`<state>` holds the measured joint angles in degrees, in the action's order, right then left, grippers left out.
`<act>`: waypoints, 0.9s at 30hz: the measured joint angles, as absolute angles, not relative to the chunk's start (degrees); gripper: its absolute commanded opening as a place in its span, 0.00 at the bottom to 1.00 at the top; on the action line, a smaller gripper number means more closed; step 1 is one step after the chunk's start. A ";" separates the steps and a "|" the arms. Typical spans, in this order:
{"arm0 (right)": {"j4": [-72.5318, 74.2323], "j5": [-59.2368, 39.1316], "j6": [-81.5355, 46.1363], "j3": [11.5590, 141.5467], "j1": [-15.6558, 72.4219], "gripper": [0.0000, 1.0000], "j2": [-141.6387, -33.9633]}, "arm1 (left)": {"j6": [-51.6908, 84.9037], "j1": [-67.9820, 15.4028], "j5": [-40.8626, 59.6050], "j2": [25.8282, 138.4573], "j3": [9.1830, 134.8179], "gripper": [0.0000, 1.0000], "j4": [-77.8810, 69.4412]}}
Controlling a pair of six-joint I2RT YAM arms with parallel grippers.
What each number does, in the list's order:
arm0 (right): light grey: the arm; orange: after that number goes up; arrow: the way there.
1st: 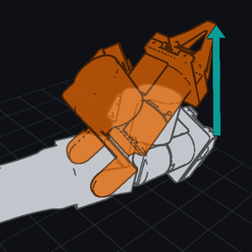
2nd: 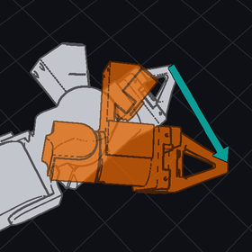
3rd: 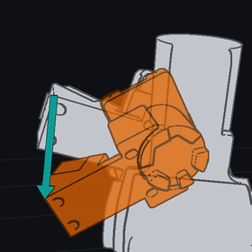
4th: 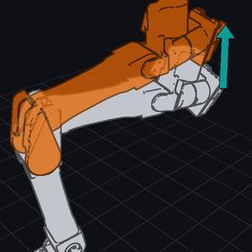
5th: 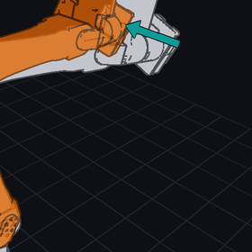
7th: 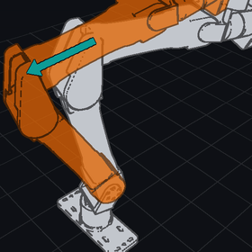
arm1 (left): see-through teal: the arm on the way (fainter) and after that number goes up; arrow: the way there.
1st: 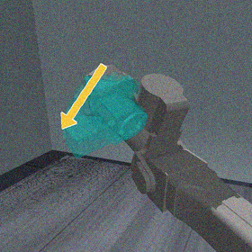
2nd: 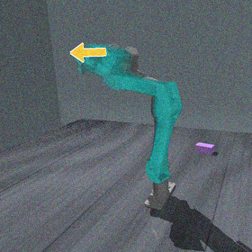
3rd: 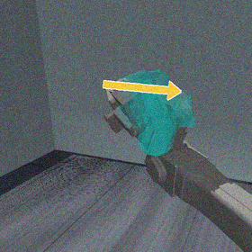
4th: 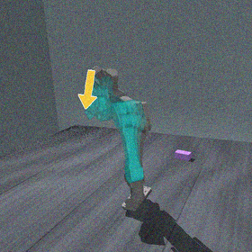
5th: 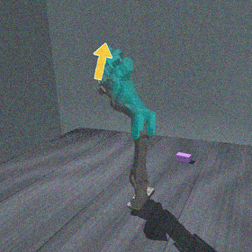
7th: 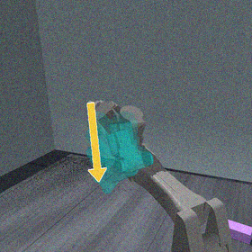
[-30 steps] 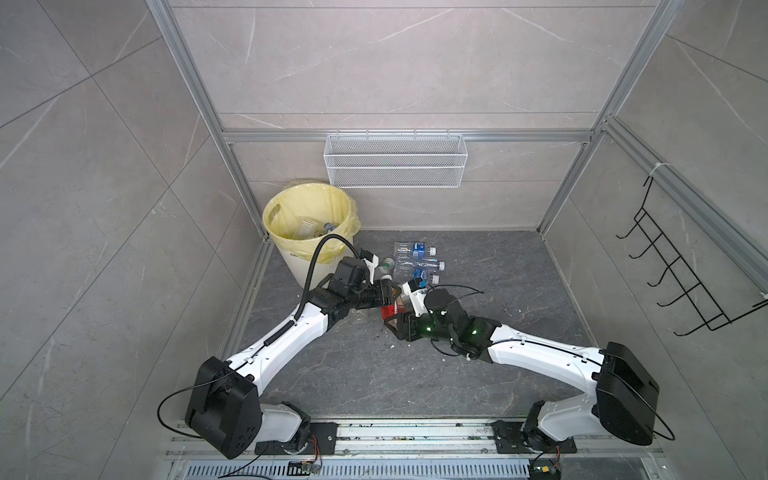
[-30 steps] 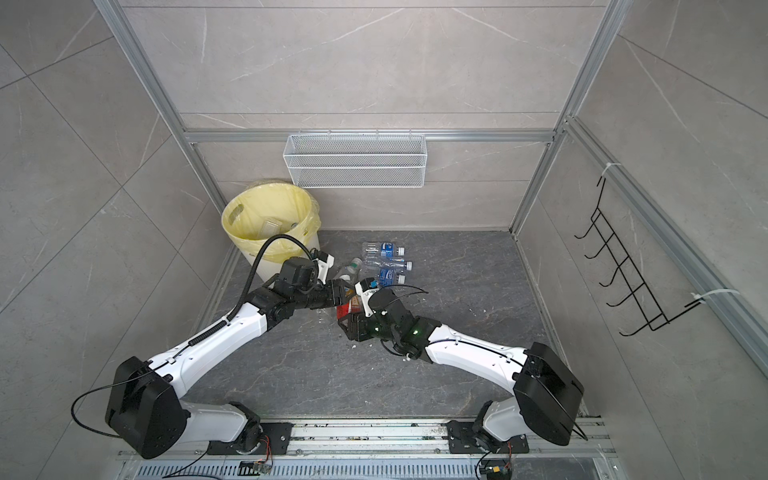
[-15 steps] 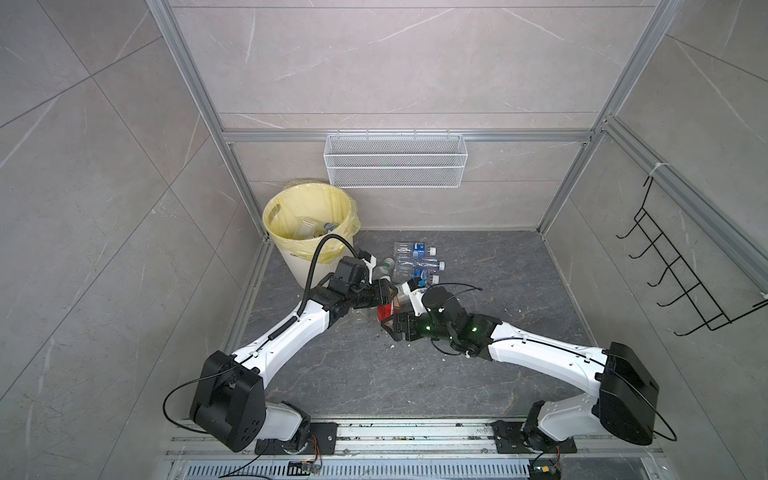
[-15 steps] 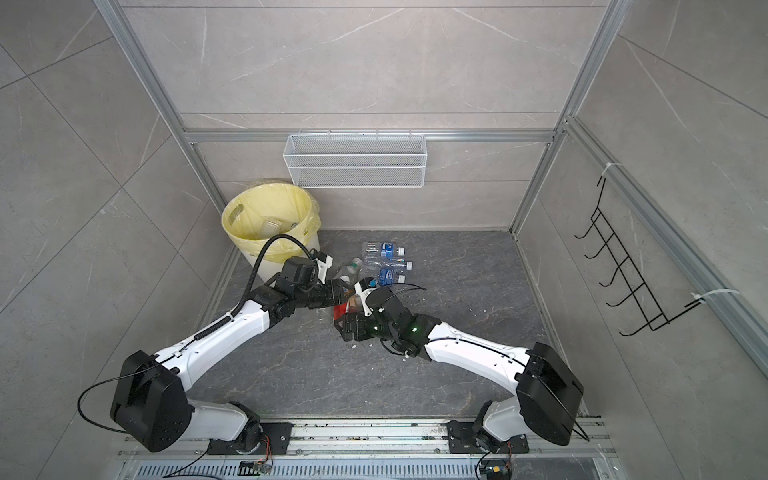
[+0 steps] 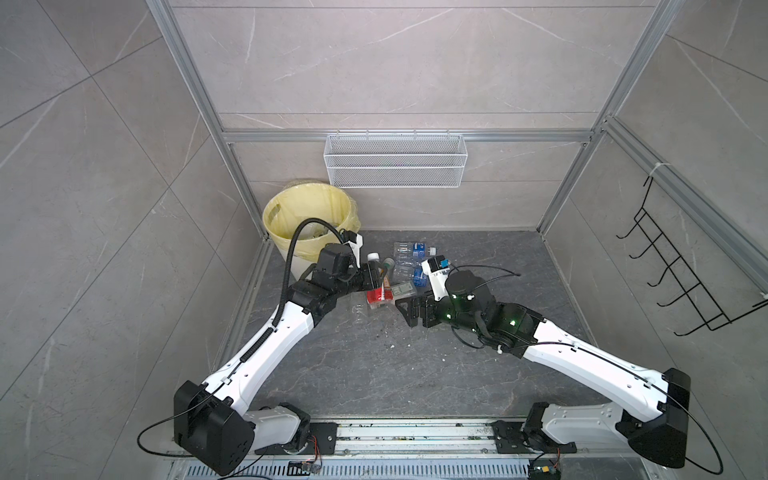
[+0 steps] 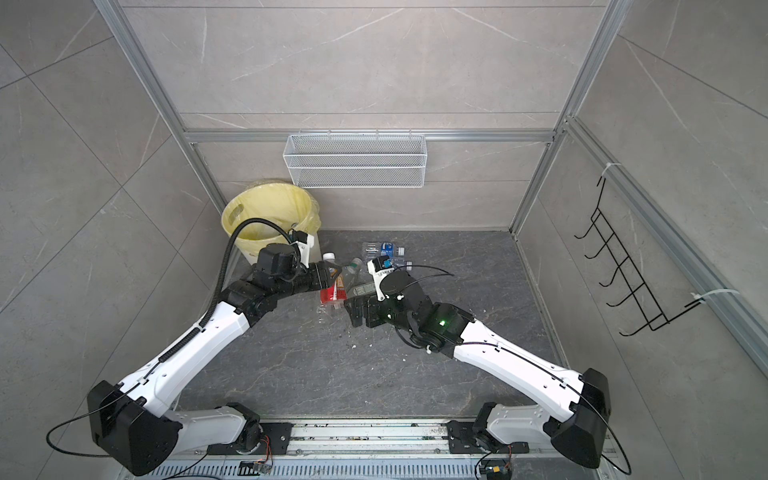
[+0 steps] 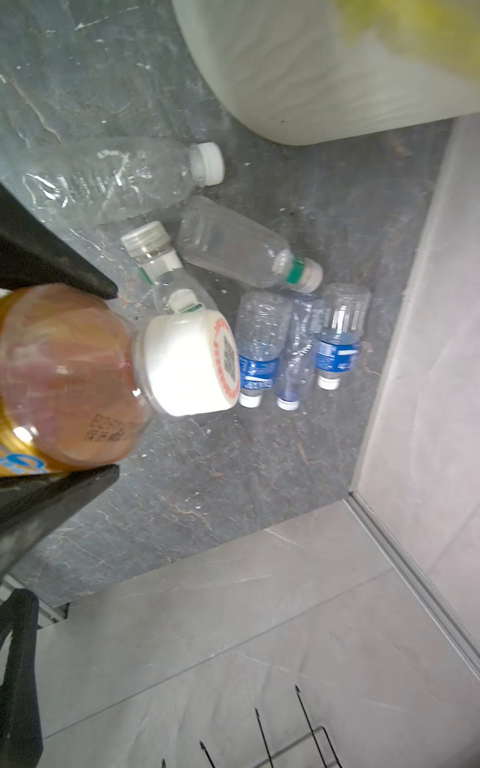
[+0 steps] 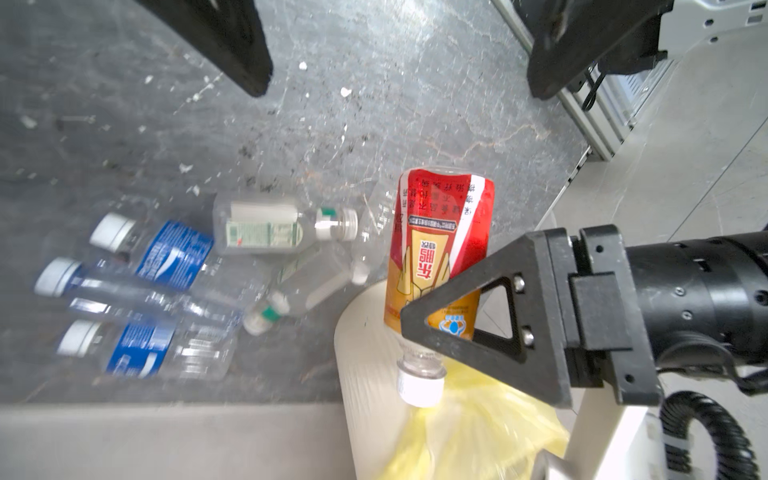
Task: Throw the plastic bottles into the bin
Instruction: 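Open the right gripper while the left gripper lifts the bottle toward the bin, then open the left gripper over the bin to drop the bottle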
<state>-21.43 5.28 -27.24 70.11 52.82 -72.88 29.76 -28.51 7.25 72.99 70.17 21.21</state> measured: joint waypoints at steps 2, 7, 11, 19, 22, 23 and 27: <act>-22.13 6.20 -25.61 73.56 52.82 1.00 -74.46 | 28.75 -28.51 4.75 73.08 75.05 0.47 23.27; -22.55 7.09 -21.56 83.40 52.82 1.00 -81.60 | 24.82 -27.70 -2.76 75.00 90.39 0.47 28.10; -22.50 6.39 -19.77 88.36 52.82 1.00 -86.48 | 21.74 -25.02 -7.11 77.01 99.13 0.47 30.09; -23.70 5.56 -18.15 92.62 52.82 1.00 -91.61 | 24.97 -5.85 -2.55 92.16 117.64 0.94 34.52; -24.27 5.61 -18.15 92.55 52.82 1.00 -91.66 | 27.29 -2.50 -0.05 98.13 119.68 1.00 35.46; -24.18 5.65 -18.15 92.47 52.82 1.00 -91.66 | 27.92 -2.35 1.21 98.74 118.17 1.00 35.73; -24.18 6.09 -18.24 90.85 52.82 1.00 -91.61 | 28.53 -3.07 4.82 98.43 113.51 1.00 36.23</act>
<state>-24.18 6.09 -18.24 90.85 52.82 -91.61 28.53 -3.07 4.82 98.43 113.51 36.23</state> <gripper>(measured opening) 0.992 0.998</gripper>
